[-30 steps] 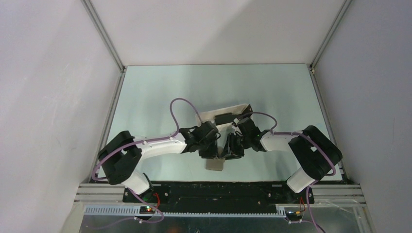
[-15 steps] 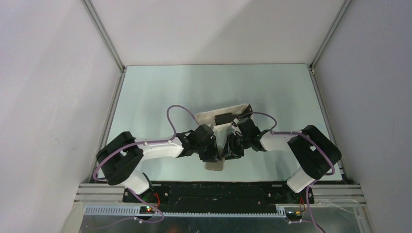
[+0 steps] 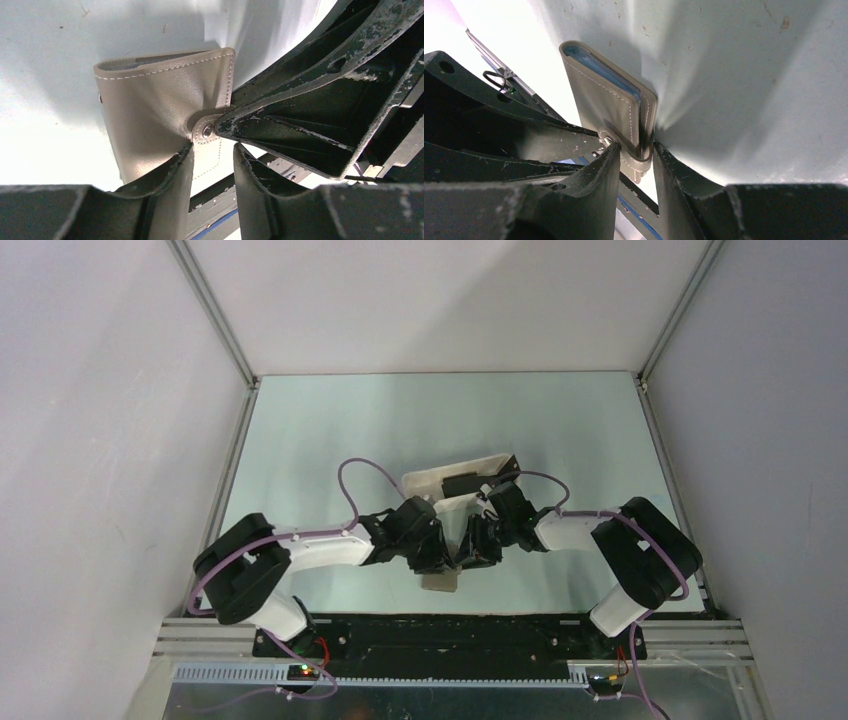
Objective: Put the credit cards into the card holder
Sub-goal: Close the card holder at the center of the board.
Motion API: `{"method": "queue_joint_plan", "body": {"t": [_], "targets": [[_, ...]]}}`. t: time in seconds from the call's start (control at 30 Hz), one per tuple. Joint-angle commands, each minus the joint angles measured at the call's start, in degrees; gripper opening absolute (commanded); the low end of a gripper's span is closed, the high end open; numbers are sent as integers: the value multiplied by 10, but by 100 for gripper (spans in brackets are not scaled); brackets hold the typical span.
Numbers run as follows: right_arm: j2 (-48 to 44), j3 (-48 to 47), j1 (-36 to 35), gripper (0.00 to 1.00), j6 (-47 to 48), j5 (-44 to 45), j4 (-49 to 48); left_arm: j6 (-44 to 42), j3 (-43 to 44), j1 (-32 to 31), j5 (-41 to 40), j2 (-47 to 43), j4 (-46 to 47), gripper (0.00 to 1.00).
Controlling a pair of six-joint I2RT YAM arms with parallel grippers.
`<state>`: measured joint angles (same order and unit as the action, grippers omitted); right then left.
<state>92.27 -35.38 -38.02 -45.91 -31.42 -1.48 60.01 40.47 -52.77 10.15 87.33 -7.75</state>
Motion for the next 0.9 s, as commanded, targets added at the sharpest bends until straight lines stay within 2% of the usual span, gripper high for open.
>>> {"method": "queue_joint_plan", "body": {"t": [0.0,0.23,0.57,0.77,0.87], "targets": [[37,24,-4,37,35,89,64,0,-24,22,-71,-23,-14,43],[37,24,-5,36,35,87,63,-8,-19,28,-66,-26,-5,39],[38,23,-3,36,33,84,58,-15,-17,34,-30,0,33,39],[45,16,-4,36,33,79,57,-18,-18,34,-27,4,38,30],[49,13,-5,36,33,77,56,-20,-19,35,-28,4,39,19]]}}
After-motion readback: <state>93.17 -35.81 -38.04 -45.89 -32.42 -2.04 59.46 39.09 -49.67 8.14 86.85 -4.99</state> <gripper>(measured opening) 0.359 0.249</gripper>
